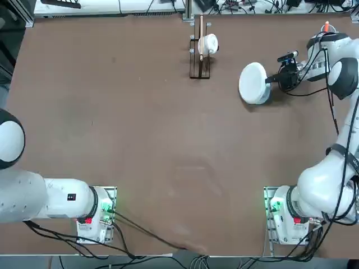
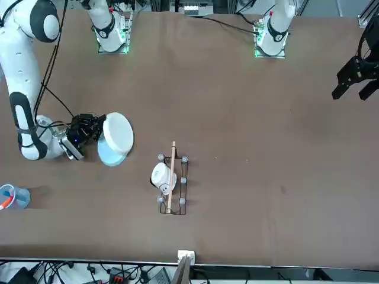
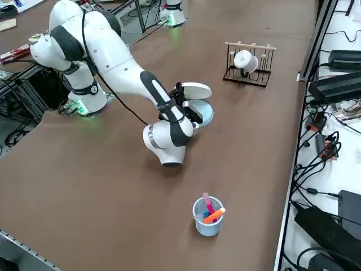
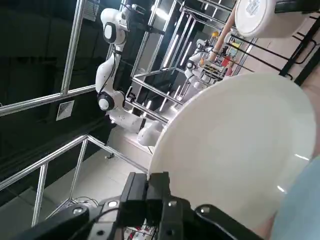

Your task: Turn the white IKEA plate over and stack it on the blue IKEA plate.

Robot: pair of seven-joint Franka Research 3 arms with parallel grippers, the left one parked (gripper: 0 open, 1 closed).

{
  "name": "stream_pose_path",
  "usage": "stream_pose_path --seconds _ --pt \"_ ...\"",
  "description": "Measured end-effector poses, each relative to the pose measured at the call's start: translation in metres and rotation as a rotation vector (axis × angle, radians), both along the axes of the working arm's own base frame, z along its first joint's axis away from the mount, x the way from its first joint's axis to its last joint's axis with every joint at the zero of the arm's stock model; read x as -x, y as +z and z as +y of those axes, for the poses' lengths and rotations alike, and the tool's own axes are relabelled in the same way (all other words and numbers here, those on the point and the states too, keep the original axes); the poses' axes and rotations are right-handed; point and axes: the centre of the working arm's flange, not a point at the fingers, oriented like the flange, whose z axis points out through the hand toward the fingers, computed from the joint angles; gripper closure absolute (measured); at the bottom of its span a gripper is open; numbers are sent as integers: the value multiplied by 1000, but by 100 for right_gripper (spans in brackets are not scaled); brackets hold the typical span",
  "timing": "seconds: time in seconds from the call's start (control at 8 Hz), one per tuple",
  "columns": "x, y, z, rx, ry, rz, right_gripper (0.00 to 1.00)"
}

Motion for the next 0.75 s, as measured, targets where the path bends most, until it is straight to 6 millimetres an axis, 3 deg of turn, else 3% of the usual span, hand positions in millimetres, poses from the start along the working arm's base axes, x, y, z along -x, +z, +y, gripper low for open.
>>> stream_pose_path --seconds 0.38,0.75 --pt "2 -3 -21 29 4 -8 93" --pt "1 -2 -28 43 5 -14 85"
